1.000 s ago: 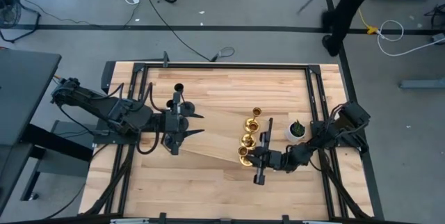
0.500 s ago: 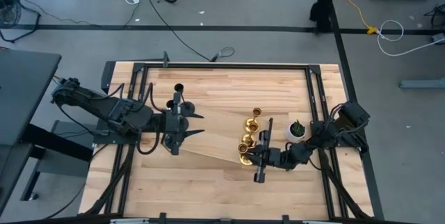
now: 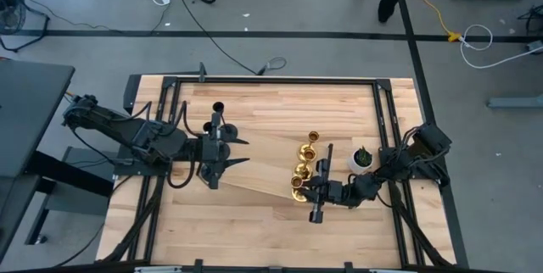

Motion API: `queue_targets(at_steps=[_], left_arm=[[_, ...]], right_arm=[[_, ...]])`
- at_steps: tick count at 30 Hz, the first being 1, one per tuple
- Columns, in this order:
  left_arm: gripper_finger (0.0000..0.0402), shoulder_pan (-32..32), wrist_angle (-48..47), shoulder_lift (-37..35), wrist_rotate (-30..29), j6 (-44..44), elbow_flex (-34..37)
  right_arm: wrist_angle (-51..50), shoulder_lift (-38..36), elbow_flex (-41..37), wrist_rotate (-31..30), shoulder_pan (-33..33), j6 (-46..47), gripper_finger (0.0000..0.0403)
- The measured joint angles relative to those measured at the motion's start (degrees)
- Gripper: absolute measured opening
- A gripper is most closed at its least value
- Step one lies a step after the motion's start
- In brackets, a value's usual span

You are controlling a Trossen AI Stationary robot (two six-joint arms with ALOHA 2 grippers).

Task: Pick & Place candle stick holders
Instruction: Put the gold candle holder on the shelf aligned with the other gold candle holder

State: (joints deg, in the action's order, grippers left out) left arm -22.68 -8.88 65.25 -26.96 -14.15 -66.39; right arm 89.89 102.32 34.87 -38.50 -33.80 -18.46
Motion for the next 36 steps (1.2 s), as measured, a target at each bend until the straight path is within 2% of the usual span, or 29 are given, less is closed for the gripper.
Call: queue_targets(at_steps=[6, 14, 22, 31, 36], left_arm=[[0.0181, 0.0, 0.0, 0.0, -0.01, -0.04, 0.01], [0.0181, 0.0, 0.0, 0.0, -0.02, -0.02, 0.01], [0.0181, 0.0, 0.0, 0.02, 0.0, -0.06, 0.01], [0.0181, 0.0, 0.0, 0.04, 0.0, -0.11, 0.0], [0.0181, 0.35, 0.0, 0.04, -0.02, -0.04, 0.02]], right_arm=[[0.02, 0.0, 0.64, -0.55, -0.03, -1.06, 0.0031], [-0.54, 0.0, 0.66, -9.0, -1.92, -4.45, 0.0035], [-0.39, 0.0, 0.66, -7.35, -2.49, -2.26, 0.0049], [-0.02, -0.05, 1.23, -3.78, -2.23, -1.05, 0.0047], [-2.39, -1.38, 3.32, -7.21, -2.45, -4.54, 0.0048]])
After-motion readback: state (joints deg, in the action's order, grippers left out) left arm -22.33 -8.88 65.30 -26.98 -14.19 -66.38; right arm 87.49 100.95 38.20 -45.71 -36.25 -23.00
